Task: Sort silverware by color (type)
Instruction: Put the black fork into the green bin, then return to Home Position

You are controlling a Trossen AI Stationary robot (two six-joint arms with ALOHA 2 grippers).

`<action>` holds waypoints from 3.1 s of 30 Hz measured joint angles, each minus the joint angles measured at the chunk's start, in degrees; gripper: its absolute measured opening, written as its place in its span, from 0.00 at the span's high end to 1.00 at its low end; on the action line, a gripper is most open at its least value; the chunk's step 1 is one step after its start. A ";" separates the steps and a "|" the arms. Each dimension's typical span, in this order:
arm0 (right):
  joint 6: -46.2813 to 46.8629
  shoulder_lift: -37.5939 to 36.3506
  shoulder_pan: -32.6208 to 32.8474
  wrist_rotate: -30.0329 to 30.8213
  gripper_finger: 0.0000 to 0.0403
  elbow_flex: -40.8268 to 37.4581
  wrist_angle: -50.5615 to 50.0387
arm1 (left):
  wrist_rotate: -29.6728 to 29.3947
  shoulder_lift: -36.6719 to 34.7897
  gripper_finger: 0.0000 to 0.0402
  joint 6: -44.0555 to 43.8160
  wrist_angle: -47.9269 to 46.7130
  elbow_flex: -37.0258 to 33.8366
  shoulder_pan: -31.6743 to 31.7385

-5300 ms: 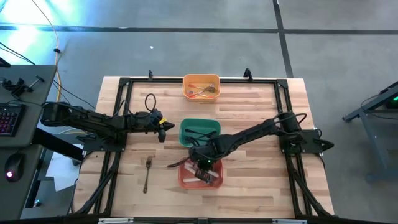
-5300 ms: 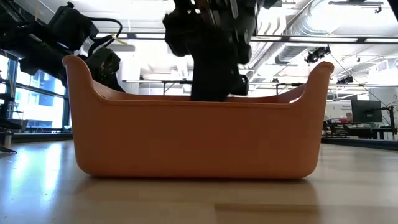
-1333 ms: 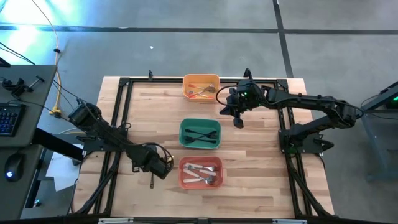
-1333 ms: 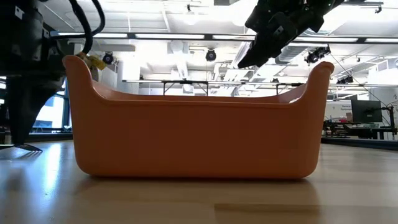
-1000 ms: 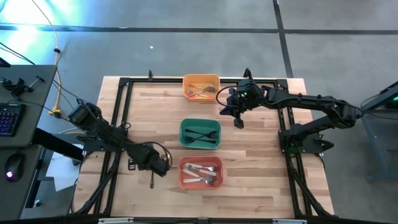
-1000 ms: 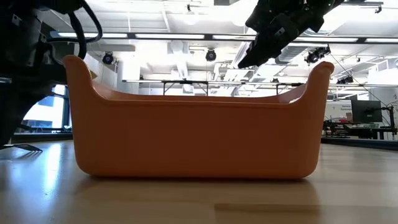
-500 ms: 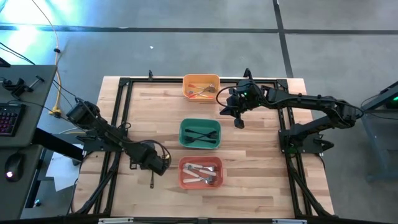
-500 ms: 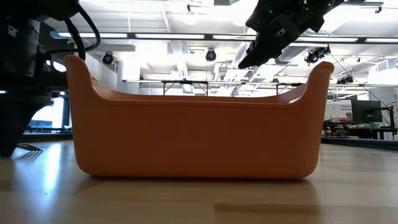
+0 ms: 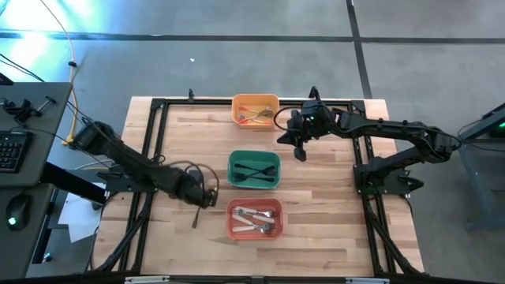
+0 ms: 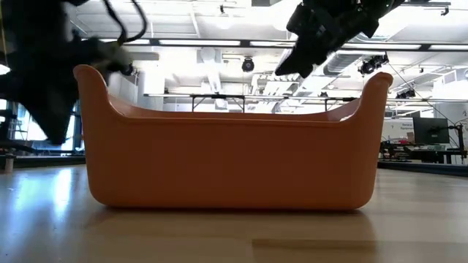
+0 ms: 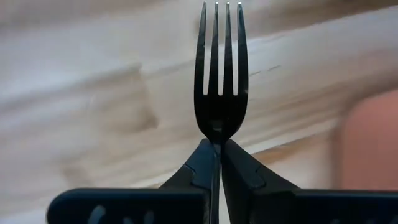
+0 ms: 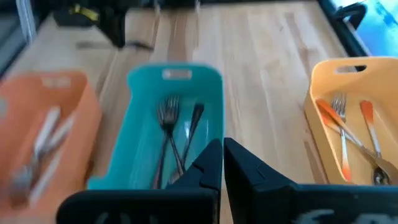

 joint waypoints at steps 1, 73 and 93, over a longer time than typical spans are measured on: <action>2.03 0.00 0.00 0.00 1.00 0.00 1.25 | -0.19 -1.55 0.99 2.46 -0.06 0.00 1.06; 15.79 -25.11 -11.21 6.67 1.00 -22.93 16.61 | 6.30 17.40 0.93 85.32 17.90 24.08 27.93; 18.04 -11.22 0.05 15.19 1.00 -22.95 36.46 | 14.07 -19.84 1.00 86.61 59.25 -19.93 37.31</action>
